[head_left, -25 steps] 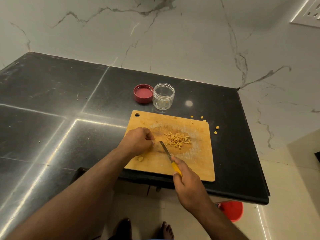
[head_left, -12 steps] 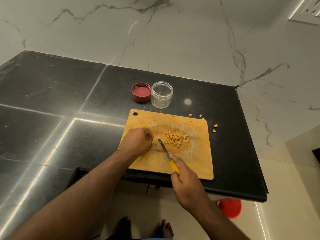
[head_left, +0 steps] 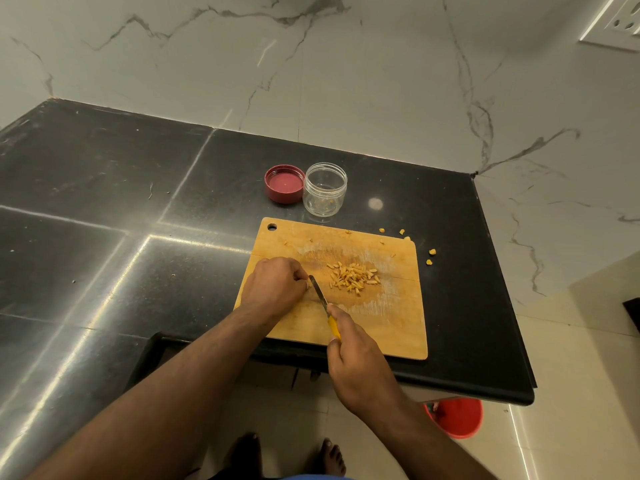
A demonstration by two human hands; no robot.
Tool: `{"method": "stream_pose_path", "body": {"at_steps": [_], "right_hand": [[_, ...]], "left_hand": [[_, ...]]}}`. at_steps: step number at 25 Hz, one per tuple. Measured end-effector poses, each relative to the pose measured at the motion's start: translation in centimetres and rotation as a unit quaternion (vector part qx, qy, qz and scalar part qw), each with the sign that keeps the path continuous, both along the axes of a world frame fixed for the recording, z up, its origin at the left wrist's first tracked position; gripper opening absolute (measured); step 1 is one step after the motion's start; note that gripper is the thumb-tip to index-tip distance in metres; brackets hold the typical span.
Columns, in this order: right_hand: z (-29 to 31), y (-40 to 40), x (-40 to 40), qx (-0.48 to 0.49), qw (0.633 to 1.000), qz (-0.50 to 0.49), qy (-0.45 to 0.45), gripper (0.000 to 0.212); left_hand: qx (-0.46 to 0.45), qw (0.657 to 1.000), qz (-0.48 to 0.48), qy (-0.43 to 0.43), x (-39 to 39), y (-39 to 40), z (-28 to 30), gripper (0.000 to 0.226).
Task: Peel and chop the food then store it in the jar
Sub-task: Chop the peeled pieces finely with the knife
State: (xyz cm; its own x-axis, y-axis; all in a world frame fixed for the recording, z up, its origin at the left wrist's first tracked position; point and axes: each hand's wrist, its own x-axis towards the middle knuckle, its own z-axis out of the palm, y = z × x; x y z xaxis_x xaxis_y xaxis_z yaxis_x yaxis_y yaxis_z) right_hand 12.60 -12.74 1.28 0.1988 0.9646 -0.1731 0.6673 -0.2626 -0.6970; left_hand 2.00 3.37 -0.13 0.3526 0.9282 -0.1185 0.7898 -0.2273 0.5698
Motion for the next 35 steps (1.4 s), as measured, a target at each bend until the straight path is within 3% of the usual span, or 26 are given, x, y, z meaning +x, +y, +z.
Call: {"method": "stream_pose_path", "body": {"at_steps": [35], "right_hand": [[-0.7, 1.3, -0.3, -0.018, 1.0, 0.024, 0.001, 0.053]], "left_hand": [[0.005, 1.0, 0.028, 0.004, -0.3, -0.1, -1.2, 0.012]]}}
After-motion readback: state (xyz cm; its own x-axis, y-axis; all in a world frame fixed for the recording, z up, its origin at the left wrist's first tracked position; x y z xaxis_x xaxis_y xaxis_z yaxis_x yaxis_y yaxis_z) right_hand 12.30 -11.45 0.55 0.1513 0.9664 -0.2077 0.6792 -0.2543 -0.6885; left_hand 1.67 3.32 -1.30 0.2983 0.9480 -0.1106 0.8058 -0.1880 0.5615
